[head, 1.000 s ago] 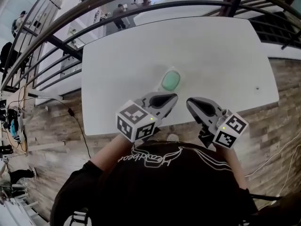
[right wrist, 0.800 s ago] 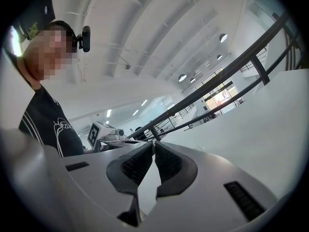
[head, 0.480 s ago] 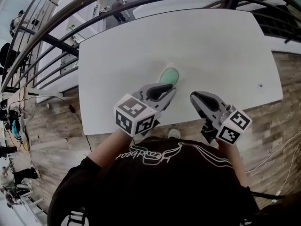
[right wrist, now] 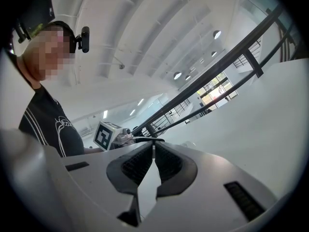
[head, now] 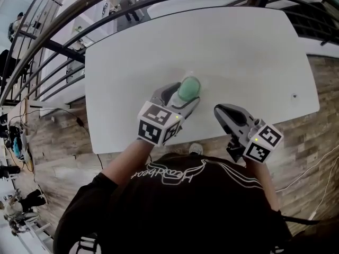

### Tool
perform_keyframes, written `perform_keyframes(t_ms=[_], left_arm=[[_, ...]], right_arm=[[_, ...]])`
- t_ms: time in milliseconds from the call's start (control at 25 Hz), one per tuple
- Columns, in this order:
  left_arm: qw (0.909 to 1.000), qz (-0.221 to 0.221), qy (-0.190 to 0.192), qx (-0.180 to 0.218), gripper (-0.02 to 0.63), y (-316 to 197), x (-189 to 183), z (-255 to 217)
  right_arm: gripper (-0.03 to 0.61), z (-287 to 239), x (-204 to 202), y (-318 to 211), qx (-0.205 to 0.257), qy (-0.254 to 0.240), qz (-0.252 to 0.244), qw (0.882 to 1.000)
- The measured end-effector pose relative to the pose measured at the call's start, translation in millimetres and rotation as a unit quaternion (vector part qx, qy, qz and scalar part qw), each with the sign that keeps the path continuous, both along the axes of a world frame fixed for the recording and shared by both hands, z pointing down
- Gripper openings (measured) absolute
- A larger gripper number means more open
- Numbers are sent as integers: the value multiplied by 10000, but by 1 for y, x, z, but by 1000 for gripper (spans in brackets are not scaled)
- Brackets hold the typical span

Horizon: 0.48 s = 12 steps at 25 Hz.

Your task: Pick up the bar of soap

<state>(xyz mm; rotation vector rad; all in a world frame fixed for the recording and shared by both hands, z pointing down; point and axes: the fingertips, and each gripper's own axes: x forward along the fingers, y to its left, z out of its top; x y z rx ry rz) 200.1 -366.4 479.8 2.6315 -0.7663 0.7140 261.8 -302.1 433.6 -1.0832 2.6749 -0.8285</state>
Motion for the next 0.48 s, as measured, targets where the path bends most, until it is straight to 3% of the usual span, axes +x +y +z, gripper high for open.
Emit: perform_keyframes(t_ms=[160,480], left_arm=[[9990,84,-409,130,301,-9,3,21],[9958,75,-913,-20,301,-22,3,54]], right_arm=[[21,7,2,-1,-65,-3,33,10000],[21,14,12,-5,-209,-7,109,9997]])
